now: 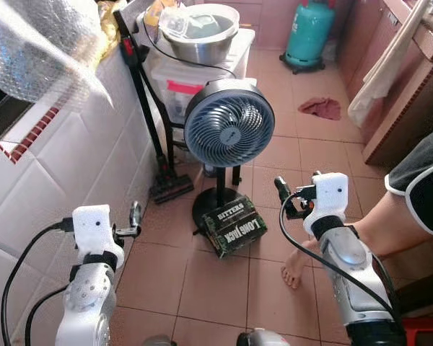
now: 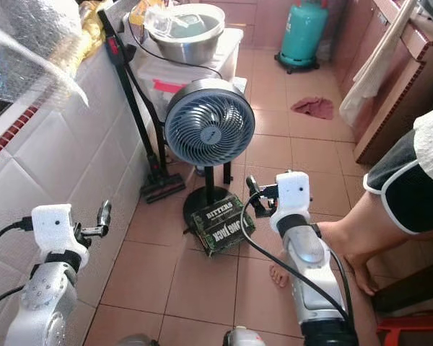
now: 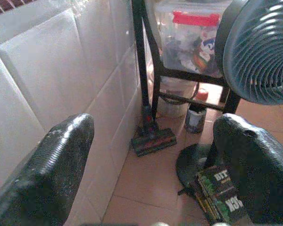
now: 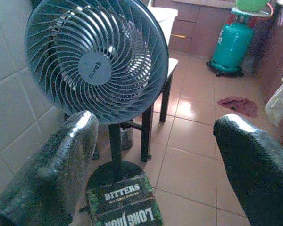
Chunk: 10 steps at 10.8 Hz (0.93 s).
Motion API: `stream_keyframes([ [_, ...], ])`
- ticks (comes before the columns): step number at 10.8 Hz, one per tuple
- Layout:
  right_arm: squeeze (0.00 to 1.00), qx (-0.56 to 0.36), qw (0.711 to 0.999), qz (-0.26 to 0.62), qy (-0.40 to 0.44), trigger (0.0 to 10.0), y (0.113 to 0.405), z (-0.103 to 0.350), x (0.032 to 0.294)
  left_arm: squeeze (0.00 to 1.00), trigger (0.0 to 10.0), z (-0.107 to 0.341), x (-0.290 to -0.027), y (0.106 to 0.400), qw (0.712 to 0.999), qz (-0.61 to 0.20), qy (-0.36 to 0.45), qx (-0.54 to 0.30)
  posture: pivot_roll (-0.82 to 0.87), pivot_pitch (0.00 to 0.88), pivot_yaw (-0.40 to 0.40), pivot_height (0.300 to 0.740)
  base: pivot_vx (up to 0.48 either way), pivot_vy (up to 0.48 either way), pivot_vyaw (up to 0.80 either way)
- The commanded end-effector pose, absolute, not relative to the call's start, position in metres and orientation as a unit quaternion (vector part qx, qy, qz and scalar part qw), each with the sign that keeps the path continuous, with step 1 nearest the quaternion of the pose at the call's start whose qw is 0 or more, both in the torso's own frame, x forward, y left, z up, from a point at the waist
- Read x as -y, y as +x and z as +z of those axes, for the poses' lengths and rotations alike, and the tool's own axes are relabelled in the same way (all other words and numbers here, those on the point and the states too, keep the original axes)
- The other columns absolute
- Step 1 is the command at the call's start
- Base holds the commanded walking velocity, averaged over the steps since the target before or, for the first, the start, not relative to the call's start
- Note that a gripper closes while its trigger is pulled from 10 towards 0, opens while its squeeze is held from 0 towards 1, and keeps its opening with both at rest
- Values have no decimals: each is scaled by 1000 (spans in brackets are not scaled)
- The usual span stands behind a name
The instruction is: Setting the table
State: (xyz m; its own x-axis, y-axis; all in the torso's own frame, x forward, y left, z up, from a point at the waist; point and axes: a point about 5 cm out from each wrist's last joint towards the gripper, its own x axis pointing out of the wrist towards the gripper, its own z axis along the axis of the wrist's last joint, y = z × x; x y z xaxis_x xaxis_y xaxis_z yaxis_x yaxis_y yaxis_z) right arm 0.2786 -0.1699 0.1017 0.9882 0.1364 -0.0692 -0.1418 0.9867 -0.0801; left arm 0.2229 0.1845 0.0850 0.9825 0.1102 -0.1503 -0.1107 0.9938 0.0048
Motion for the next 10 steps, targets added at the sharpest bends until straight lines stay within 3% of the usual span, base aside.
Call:
stream_keyframes([
  [1,0,-34,996,68,-42,10000,278,102,172,0,10000,87,-187,222,995,57,-2,-76,50,81,36,740,0,0,-775],
  [7,0,-44,995,73,-44,10000,275,100,172,0,10000,85,-186,221,995,56,-3,-84,46,85,35,740,0,0,-769],
  [10,0,-46,995,73,-42,10000,275,99,172,0,10000,85,-186,222,995,55,1,-85,44,85,36,740,-255,0,-758],
])
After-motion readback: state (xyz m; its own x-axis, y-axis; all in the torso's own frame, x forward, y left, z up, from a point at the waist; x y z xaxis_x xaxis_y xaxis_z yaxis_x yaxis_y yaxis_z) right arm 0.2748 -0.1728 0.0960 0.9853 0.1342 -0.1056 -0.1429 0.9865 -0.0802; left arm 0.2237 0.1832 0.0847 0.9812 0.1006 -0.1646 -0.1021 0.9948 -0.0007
